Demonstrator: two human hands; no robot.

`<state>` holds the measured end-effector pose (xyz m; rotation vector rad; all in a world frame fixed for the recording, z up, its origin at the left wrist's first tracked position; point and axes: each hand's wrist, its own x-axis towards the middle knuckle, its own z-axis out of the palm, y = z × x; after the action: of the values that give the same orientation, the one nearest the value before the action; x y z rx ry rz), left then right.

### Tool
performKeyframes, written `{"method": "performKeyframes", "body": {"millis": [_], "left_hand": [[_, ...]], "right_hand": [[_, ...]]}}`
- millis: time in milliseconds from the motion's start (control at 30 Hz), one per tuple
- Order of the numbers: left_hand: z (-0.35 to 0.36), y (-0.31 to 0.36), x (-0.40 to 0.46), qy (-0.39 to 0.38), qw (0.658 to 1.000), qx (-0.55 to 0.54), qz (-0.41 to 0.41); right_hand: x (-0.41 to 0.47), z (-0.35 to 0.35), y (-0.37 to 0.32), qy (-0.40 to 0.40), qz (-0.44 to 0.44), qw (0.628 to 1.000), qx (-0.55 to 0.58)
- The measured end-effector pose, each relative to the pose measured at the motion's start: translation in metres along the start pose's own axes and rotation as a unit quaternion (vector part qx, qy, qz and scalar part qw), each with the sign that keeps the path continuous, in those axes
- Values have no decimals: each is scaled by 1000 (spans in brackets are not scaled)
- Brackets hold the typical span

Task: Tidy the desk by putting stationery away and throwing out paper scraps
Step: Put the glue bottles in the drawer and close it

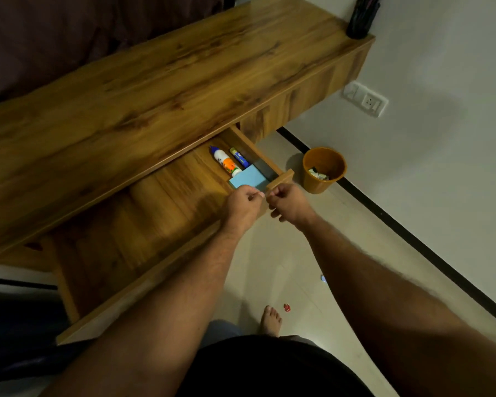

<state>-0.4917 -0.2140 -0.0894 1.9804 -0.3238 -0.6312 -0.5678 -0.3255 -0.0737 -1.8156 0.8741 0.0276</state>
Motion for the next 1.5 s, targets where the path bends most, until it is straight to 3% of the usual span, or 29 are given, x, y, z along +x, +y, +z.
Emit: {"method": "performKeyframes", "body": {"millis": [500, 767, 967, 1233, 1500], "left_hand": [[32, -56, -109, -183, 980, 78, -15], [56, -72, -116, -191, 980, 32, -52], [77, -86, -120, -215, 967, -8, -133], [133, -100, -129, -168, 964, -19, -206], [231, -117, -154, -41, 958, -53, -277]], "right_hand": [[-139, -2, 115, 85, 146, 985, 33], [-159, -17, 139, 95, 186, 978, 5], [-147, -30, 155, 64, 199, 977, -31], [-121, -75, 207, -13, 178, 980, -82], [-87, -144, 294, -90, 155, 979, -96]]}}
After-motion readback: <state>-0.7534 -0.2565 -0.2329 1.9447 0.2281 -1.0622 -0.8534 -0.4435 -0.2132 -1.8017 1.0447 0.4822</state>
